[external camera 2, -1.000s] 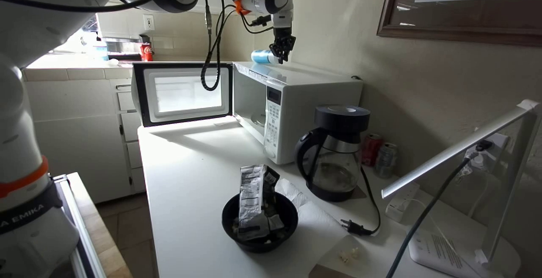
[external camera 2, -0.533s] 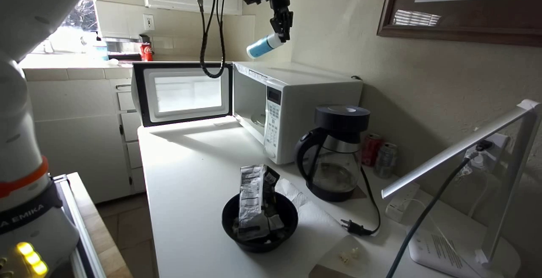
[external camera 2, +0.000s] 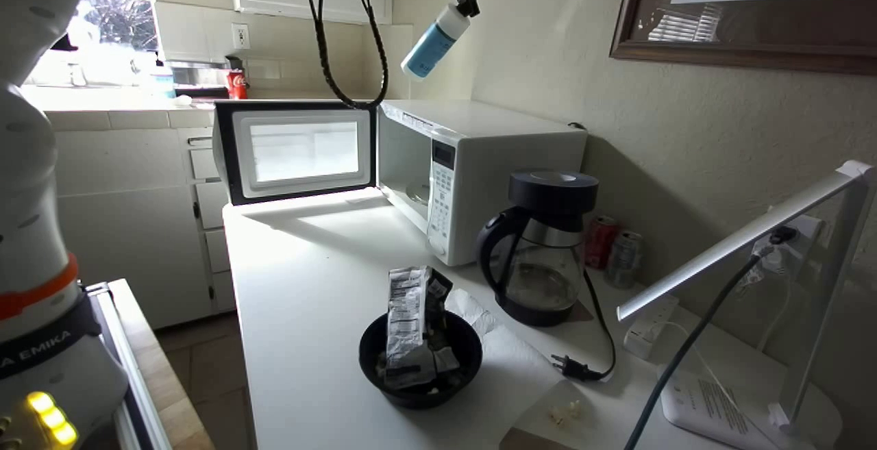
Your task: Place the bottle on top of the microwave upright.
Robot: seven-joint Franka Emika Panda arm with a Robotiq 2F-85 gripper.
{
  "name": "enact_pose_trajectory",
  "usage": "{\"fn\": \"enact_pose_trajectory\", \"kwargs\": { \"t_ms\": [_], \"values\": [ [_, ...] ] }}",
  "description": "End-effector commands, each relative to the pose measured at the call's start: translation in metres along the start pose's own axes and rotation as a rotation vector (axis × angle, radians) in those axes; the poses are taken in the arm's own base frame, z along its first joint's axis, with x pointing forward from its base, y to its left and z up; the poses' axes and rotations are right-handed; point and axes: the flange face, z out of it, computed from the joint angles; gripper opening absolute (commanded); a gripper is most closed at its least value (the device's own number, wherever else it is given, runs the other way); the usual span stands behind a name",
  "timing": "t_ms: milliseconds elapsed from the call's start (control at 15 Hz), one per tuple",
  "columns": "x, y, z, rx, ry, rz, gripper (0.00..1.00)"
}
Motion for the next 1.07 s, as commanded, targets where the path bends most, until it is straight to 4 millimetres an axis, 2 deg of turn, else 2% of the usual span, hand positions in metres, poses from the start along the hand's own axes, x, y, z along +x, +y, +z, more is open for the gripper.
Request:
{"fn": "enact_pose_trajectory", "kwargs": {
  "t_ms": [0, 533, 600, 800, 1000],
  "values": [
    [-0.017, 0.009, -0.007, -0.105, 0.167, -0.015, 0.07],
    [-0.042, 0.005, 0.003, -0.281, 0.553, -0.027, 0.07],
    [-0.034, 0.004, 0.004, -0.234, 0.469, -0.026, 0.3],
    [-0.041, 0.001, 0.008, -0.255, 0.53, -0.03, 0.3],
    [-0.041, 0.001, 0.007, -0.255, 0.536, -0.027, 0.3]
  ]
}}
